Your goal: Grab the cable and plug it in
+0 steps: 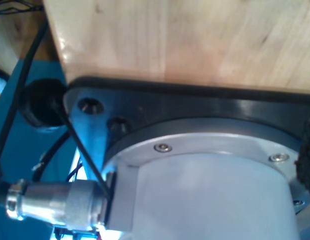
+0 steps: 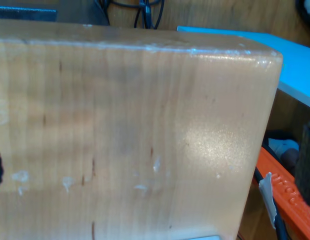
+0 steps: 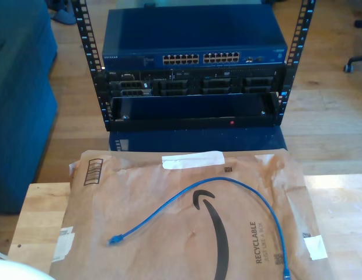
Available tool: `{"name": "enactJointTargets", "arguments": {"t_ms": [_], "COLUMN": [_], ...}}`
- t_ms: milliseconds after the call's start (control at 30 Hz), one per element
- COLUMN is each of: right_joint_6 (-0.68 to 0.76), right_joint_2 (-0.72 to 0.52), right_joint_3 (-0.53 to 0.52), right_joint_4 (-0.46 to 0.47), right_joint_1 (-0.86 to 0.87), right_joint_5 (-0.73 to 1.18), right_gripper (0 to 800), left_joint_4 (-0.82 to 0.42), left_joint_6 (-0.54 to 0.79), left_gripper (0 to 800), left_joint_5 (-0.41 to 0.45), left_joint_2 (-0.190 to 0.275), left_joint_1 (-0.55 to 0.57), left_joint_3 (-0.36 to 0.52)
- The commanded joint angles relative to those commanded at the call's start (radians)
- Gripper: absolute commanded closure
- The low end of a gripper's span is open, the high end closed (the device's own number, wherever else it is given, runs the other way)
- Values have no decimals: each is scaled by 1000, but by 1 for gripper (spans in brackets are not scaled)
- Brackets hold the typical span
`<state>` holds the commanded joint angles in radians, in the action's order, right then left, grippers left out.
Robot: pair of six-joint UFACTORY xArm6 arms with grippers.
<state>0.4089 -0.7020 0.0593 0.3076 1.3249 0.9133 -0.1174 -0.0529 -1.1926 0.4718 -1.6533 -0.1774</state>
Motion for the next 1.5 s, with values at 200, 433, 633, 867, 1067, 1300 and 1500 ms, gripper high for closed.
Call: {"name": "enactJointTargets", "arguments": {"t_ms": [200, 433, 633, 867, 1067, 1300, 1500], "right_joint_6": [5, 203, 580, 971, 1180, 1436, 1534], "right_joint_2": [-95, -17, 60, 68, 140, 348, 606], "right_joint_3": [123, 238, 376, 404, 473, 684, 893], "right_joint_4": [-101, -141, -140, -140, -141, -167, -288], "right_joint_1": [-54, -284, -585, -973, -1332, -1703, -1901], "right_joint_5": [114, 109, 129, 130, 143, 207, 206], "right_gripper": [2, 4, 7, 8, 9, 9, 7], "left_joint_4": [-3, 18, 112, 376, 388, 390, 391], "left_joint_6": [-12, -322, -698, -934, -1111, -1152, -1289], "left_gripper": [0, 0, 0, 0, 0, 0, 0], "left_joint_5": [-279, -471, -474, -468, -453, -393, -377], "left_joint_2": [12, 8, -68, -290, -290, -244, -169], "left_joint_1": [21, 259, 482, 647, 865, 999, 1226], "left_joint_3": [-207, -371, -459, -694, -707, -706, -635]}}
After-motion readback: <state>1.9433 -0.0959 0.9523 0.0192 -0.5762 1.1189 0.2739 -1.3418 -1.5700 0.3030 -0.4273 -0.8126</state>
